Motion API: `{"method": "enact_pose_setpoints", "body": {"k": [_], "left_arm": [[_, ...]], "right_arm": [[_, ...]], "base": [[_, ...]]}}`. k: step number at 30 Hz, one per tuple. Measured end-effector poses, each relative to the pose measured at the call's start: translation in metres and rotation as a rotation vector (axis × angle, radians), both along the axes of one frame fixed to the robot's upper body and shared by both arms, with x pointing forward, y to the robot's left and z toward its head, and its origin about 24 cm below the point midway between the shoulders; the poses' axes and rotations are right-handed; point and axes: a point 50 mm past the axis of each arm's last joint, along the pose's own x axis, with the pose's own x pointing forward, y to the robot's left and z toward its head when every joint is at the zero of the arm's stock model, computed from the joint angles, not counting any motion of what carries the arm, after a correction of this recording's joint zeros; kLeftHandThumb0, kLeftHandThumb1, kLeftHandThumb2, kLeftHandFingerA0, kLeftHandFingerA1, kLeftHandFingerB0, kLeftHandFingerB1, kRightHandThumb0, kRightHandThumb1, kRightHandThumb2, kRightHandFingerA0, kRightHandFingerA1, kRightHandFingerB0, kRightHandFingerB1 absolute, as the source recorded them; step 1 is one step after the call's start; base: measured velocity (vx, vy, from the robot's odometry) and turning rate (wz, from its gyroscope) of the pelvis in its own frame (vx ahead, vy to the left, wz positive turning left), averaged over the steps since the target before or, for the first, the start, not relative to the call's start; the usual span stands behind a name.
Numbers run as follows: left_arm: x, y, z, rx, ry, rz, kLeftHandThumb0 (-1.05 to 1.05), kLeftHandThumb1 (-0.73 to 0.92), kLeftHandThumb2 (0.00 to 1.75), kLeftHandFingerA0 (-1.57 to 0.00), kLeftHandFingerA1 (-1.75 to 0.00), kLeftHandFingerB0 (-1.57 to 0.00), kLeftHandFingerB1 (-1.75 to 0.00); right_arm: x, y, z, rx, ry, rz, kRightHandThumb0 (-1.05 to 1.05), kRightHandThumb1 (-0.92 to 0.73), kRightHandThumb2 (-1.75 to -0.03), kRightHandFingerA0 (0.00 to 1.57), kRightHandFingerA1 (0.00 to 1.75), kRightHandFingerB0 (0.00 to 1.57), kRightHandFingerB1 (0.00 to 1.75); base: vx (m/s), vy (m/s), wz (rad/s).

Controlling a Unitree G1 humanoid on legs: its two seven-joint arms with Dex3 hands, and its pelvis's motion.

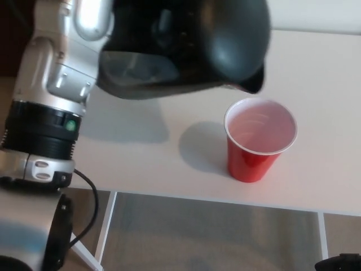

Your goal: The robot walk towards a table in front and uses its left hand to pick up the pot from the base and pour water to the cup on the right hand side

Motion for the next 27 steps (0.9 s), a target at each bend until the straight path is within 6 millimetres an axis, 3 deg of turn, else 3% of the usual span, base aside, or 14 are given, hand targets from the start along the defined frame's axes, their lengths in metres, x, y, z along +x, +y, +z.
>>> {"method": "enact_pose_setpoints", "body": {"k": [3,5,12,18,19,20,21,24,27], "left_arm": [[0.006,0.018,-0.003,-0.103,0.065,0.03,-0.11,0.75,0.75,-1.1,-1.39,-0.73,-1.04],[0.008,0.029,-0.005,-0.164,0.1,0.051,-0.13,0.74,0.75,-1.05,-1.49,-0.71,-1.12],[0.015,0.06,-0.021,-0.418,0.225,0.082,-0.11,0.65,0.83,-1.01,-1.55,-0.71,-1.18],[0.019,0.075,-0.056,-0.651,0.367,0.084,-0.05,0.6,0.91,-0.91,-1.64,-0.67,-1.29],[0.019,0.077,-0.065,-0.692,0.398,0.085,-0.07,0.65,0.89,-0.81,-1.71,-0.62,-1.31],[0.019,0.077,-0.073,-0.728,0.425,0.085,-0.07,0.65,0.89,-0.81,-1.71,-0.62,-1.31],[0.019,0.077,-0.081,-0.762,0.456,0.085,-0.09,0.72,0.79,-0.76,-1.72,-0.63,-1.28],[0.018,0.073,-0.105,-0.857,0.543,0.077,-0.11,0.73,0.77,-0.74,-1.74,-0.63,-1.28],[0.017,0.067,-0.122,-0.927,0.609,0.064,-0.1,0.77,0.71,-0.76,-1.71,-0.65,-1.14]], "right_arm": [[0.0,0.0,0.0,0.0,0.0,0.0,-0.63,-0.46,-0.54,0.91,0.61,0.66,0.55],[0.0,0.0,0.0,0.0,0.0,0.0,-0.63,-0.47,-0.54,0.91,0.61,0.66,0.55],[0.0,0.0,0.0,0.0,-0.001,0.001,-0.59,-0.46,-0.53,0.93,0.62,0.66,0.56],[0.001,0.001,0.0,0.001,-0.001,0.001,-0.6,-0.46,-0.54,0.92,0.62,0.66,0.57],[0.001,0.001,0.0,0.001,-0.001,0.001,-0.62,-0.47,-0.54,0.91,0.61,0.65,0.56],[0.001,0.001,0.0,0.001,-0.001,0.001,-0.62,-0.47,-0.54,0.91,0.61,0.65,0.56],[0.001,0.001,0.0,0.001,-0.002,0.001,-0.62,-0.47,-0.54,0.92,0.62,0.65,0.56],[0.002,0.001,0.001,0.001,-0.005,0.002,-0.62,-0.47,-0.55,0.91,0.62,0.65,0.57],[0.004,0.001,0.002,0.001,-0.01,0.003,-0.64,-0.46,-0.55,0.93,0.61,0.68,0.56]], "base": [[0.0,0.0,0.0],[0.0,0.0,0.0],[0.0,0.0,0.0],[0.0,0.0,0.0],[0.0,0.0,0.0],[0.0,0.0,0.0],[0.0,0.0,0.0],[0.0,0.0,0.0],[0.0,0.0,0.0]]}}
